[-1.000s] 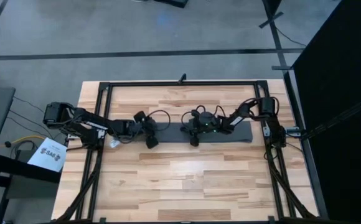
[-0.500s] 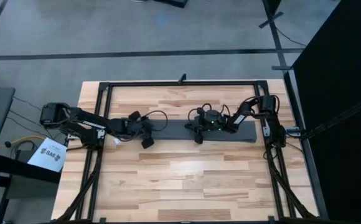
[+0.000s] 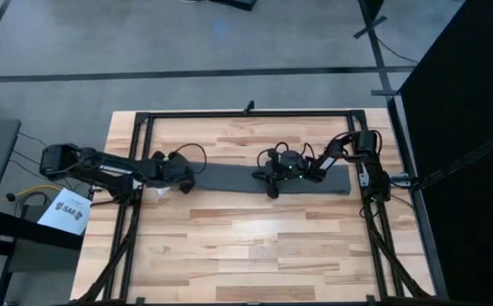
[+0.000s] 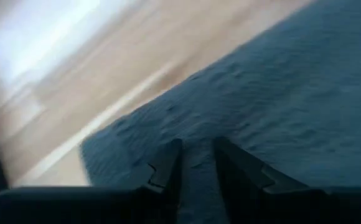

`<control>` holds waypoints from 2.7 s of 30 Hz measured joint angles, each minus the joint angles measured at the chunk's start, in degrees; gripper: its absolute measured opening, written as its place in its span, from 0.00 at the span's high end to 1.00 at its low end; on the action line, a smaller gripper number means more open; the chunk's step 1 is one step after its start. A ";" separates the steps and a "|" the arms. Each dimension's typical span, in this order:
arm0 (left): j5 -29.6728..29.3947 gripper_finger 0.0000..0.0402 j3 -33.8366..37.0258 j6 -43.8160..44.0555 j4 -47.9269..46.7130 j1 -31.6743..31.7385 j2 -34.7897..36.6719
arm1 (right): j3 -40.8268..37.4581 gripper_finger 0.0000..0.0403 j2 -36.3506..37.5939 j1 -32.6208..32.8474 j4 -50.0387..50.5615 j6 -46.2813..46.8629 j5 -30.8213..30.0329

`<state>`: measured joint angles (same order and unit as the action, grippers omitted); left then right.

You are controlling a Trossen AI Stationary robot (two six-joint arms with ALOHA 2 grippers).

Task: Roll towel
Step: Roll the gray towel

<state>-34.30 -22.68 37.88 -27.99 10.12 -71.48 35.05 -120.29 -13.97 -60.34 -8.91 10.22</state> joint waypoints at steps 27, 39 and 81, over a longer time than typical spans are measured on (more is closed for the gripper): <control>-5.25 0.80 -6.71 -0.08 -9.62 -1.87 8.14 | 0.17 1.00 9.67 1.71 9.60 -5.80 0.79; -2.28 0.80 -4.61 17.30 -11.81 -14.90 11.93 | 2.97 1.00 11.87 5.50 23.52 -1.03 1.90; 11.53 0.80 -15.61 36.72 -22.88 -35.31 -4.24 | 12.02 1.00 17.90 4.21 44.13 -13.14 4.78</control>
<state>-22.76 -38.28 74.60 -50.87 -25.19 -75.71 47.07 -102.39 -9.76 -16.21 -22.06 15.00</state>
